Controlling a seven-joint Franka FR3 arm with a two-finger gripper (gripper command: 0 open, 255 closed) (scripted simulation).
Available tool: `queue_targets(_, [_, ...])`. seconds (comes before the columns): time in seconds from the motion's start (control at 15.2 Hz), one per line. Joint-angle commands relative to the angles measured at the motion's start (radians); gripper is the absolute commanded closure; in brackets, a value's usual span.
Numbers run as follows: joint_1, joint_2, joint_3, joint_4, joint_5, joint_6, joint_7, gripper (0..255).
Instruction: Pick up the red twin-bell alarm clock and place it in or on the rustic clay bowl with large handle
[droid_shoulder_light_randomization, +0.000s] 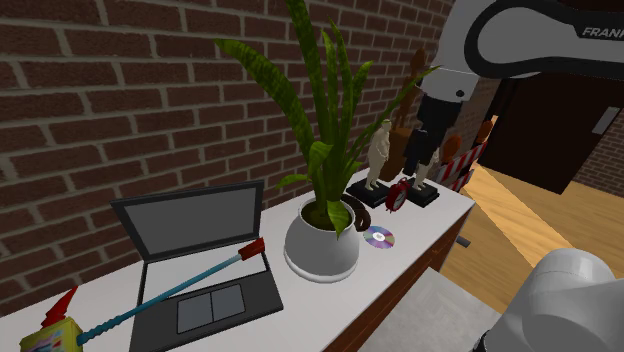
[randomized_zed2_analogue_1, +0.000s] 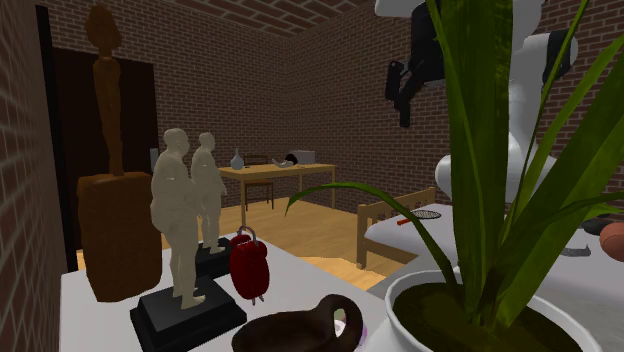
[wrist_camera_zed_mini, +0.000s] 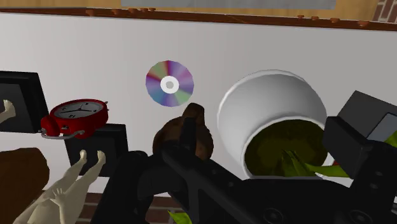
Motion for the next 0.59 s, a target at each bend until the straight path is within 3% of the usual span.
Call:
queue_targets(0.0, [0.0, 0.0, 0.0, 0.0, 0.0, 0.0, 0.0, 0])
queue_targets(0.53, [0.013, 0.065, -0.201, -0.083, -0.124, 0.148, -0.374, 0])
